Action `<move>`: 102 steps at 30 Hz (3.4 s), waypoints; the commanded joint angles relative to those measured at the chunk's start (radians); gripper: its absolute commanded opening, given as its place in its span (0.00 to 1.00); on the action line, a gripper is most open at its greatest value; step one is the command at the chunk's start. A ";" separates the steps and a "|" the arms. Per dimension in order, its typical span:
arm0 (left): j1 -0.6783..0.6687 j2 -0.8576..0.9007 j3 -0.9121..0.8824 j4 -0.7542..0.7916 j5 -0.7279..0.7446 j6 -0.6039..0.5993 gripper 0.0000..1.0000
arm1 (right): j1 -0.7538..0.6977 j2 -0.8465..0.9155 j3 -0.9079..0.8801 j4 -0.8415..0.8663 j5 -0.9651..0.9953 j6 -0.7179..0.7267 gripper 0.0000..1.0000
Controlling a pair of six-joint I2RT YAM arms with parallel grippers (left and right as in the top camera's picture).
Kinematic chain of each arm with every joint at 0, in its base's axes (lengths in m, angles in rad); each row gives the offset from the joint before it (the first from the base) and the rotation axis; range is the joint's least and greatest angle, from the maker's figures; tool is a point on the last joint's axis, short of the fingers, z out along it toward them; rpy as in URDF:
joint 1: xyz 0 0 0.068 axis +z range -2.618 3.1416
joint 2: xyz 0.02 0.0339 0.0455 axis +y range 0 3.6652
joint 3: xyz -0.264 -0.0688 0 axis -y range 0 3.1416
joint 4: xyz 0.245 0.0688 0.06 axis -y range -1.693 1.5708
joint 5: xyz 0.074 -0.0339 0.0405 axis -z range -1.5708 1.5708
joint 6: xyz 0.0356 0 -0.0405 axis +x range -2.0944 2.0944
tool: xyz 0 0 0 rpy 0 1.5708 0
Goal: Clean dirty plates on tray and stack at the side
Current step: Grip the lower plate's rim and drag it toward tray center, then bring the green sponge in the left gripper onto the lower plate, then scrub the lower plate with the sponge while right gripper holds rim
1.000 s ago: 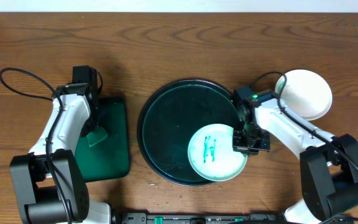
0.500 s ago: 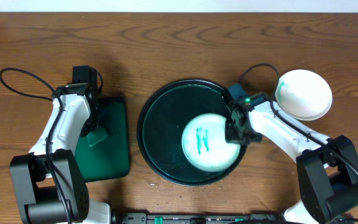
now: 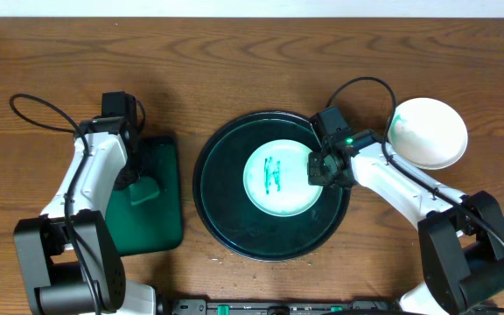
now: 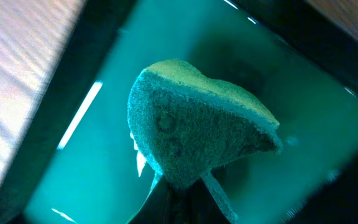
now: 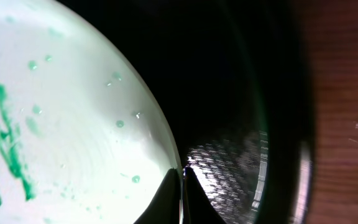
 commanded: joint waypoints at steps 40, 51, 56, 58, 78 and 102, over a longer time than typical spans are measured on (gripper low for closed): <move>-0.005 -0.230 0.000 -0.046 0.140 0.060 0.07 | 0.009 -0.022 0.005 0.022 -0.098 -0.031 0.01; -0.162 -0.282 0.000 0.013 0.482 0.076 0.07 | 0.010 -0.022 0.005 0.024 -0.133 -0.031 0.01; -0.306 -0.209 0.000 0.106 0.546 0.059 0.07 | 0.019 -0.022 0.005 0.025 -0.143 -0.030 0.01; -0.360 -0.166 0.000 0.133 0.546 0.043 0.07 | 0.026 -0.022 0.005 0.025 -0.143 -0.026 0.01; -0.612 0.244 0.000 0.385 0.759 -0.018 0.07 | 0.032 -0.022 0.005 0.005 -0.143 -0.008 0.01; -0.444 0.250 0.000 0.415 0.281 -0.118 0.08 | 0.031 -0.022 0.005 -0.020 -0.143 -0.008 0.01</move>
